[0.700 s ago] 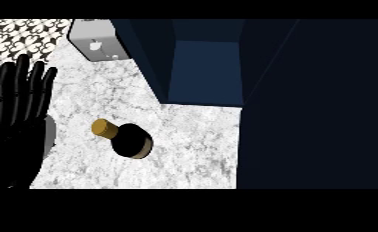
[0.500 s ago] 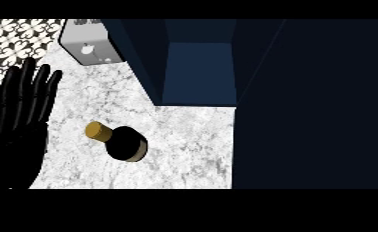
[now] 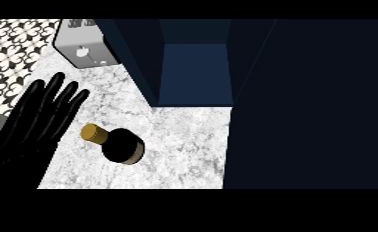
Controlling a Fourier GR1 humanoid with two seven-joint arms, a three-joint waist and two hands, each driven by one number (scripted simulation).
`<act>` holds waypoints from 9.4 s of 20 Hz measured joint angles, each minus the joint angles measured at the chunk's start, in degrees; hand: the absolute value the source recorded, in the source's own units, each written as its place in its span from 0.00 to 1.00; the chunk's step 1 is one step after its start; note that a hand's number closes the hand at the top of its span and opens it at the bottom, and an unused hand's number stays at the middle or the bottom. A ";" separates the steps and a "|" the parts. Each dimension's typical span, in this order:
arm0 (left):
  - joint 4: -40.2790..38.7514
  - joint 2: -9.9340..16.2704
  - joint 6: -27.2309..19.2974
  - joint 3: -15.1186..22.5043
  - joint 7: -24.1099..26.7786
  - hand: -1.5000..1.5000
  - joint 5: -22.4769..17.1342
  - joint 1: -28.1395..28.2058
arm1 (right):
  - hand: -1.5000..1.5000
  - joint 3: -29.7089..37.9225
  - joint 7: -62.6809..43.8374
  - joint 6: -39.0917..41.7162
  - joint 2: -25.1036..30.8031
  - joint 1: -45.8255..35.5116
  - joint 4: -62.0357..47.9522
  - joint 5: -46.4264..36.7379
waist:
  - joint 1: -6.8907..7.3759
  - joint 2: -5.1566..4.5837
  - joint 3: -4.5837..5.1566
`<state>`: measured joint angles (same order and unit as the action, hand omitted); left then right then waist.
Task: Pick up the wine, place it into the cabinet and close the cabinet
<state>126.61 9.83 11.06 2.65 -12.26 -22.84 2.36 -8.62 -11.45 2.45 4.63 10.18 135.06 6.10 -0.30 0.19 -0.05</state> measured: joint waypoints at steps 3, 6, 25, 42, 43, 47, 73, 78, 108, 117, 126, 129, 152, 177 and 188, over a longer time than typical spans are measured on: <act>5.05 0.68 -1.55 -0.38 -5.28 0.00 -3.06 0.39 | 0.00 -3.11 -4.17 -0.90 -0.42 1.65 4.72 -1.10 | 0.14 0.02 0.04; 6.90 1.99 -2.88 -2.35 -9.67 0.00 -5.60 -0.98 | 0.00 -7.61 -7.83 -2.94 -1.56 0.29 6.40 -4.56 | 0.24 -0.02 0.04; 7.33 3.06 -8.63 -5.11 -21.19 0.00 -6.26 -5.21 | 0.00 -16.24 -20.43 -12.11 -1.39 -7.44 8.24 -7.35 | 0.17 0.09 0.10; -1.21 0.86 -1.14 -5.16 -11.14 0.00 -2.12 -1.10 | 0.00 -20.57 -22.62 -18.70 2.81 -10.17 8.72 -9.32 | -0.43 0.06 0.14; -2.01 0.53 -0.59 -4.93 -10.12 0.00 -1.45 -0.69 | 0.00 -19.91 -23.04 -18.76 3.00 -11.27 8.63 -9.33 | -0.33 0.03 0.13; -5.31 -0.09 1.86 -5.43 -5.87 0.00 0.21 1.65 | 0.00 -21.20 -23.04 -20.16 3.72 -11.25 8.64 -9.66 | -0.33 0.06 0.13; -36.88 -0.64 12.47 -9.42 23.99 0.00 13.82 5.70 | 0.00 -25.68 -25.50 -27.98 9.65 -15.41 8.77 -11.49 | -0.68 0.08 0.15; -44.07 -0.36 12.75 -10.17 28.33 0.00 15.98 3.40 | 0.00 -25.78 -26.52 -29.24 10.52 -16.82 8.73 -11.79 | -0.71 0.05 0.16; -81.14 -2.38 16.16 -9.90 47.93 1.00 21.82 -11.41 | 0.00 -29.44 -25.18 -34.17 15.04 -17.50 8.60 -12.83 | -0.81 0.04 0.15; -83.46 -2.78 14.68 -9.82 50.94 1.00 21.56 -12.46 | 0.00 -30.19 -24.55 -34.97 16.64 -17.11 8.65 -12.91 | -0.64 0.08 0.11; -80.50 -2.61 11.73 -8.17 54.79 1.00 23.01 -11.22 | 0.00 -28.68 -23.95 -35.59 18.35 -16.96 8.79 -12.65 | -0.47 0.12 0.10; -78.54 -3.50 9.76 -8.99 54.39 1.00 21.93 -10.05 | 0.00 -29.62 -22.33 -35.87 19.10 -15.53 8.82 -12.62 | -0.42 0.18 0.08; -47.54 -9.69 1.11 6.37 38.64 1.00 14.51 2.62 | 0.00 -29.29 -13.91 -36.52 22.96 -8.95 8.93 -11.55 | -0.31 0.19 0.05; -51.19 -9.10 -21.85 10.50 29.04 1.00 17.02 -17.03 | 0.00 -29.13 -8.94 -37.09 25.78 -5.32 9.00 -10.42 | -0.91 -0.02 0.08; -67.34 -9.74 -24.84 10.57 32.05 1.00 13.35 -29.66 | 0.00 -28.33 -6.33 -35.89 26.76 -3.77 9.04 -9.49 | -1.92 -0.23 0.10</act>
<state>59.27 0.09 -13.79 13.21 19.79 -9.49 -27.30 -36.95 -17.78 -33.44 31.39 6.41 144.10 -3.38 -2.21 -0.04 0.05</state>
